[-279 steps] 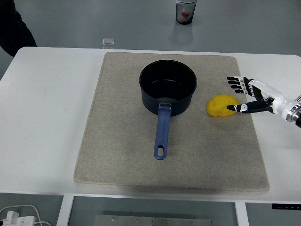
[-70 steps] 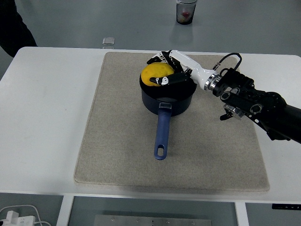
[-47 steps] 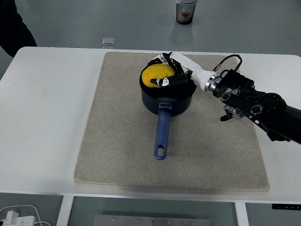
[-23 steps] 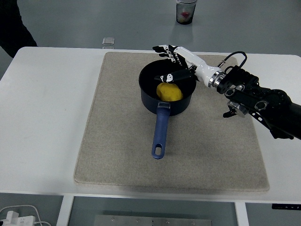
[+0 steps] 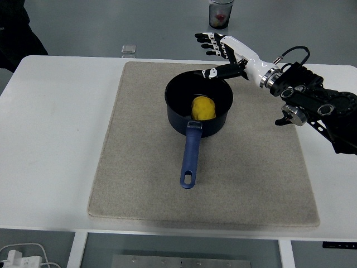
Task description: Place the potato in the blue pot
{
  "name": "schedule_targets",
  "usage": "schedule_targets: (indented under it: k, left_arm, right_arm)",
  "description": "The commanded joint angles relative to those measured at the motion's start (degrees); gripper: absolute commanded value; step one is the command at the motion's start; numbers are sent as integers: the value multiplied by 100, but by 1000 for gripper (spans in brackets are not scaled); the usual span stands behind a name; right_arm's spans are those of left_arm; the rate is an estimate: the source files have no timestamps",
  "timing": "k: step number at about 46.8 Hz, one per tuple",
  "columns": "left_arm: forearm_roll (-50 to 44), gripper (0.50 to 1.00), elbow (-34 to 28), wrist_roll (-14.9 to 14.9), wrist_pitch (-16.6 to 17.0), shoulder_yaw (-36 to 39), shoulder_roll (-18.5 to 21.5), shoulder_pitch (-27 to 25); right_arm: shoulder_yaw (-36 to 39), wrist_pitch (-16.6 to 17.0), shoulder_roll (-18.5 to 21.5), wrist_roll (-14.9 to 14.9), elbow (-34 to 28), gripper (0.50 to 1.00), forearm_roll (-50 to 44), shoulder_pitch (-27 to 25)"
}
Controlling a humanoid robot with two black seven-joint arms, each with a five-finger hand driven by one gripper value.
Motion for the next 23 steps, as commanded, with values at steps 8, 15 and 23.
schedule_targets:
  k: [8, 15, 23]
  left_arm:
    - [0, 996, -9, -4, 0, 9, 0, -2]
    - [0, 996, -9, 5, 0, 0, 0, -2]
    - [0, 996, 0, 5, 0, 0, 0, -2]
  right_arm:
    - [614, -52, 13, -404, -242, 924, 887, -105]
    - [1388, -60, 48, -773, -470, 924, 1186, -438]
    - [2293, -69, 74, -1001, -567, 924, 1248, -746]
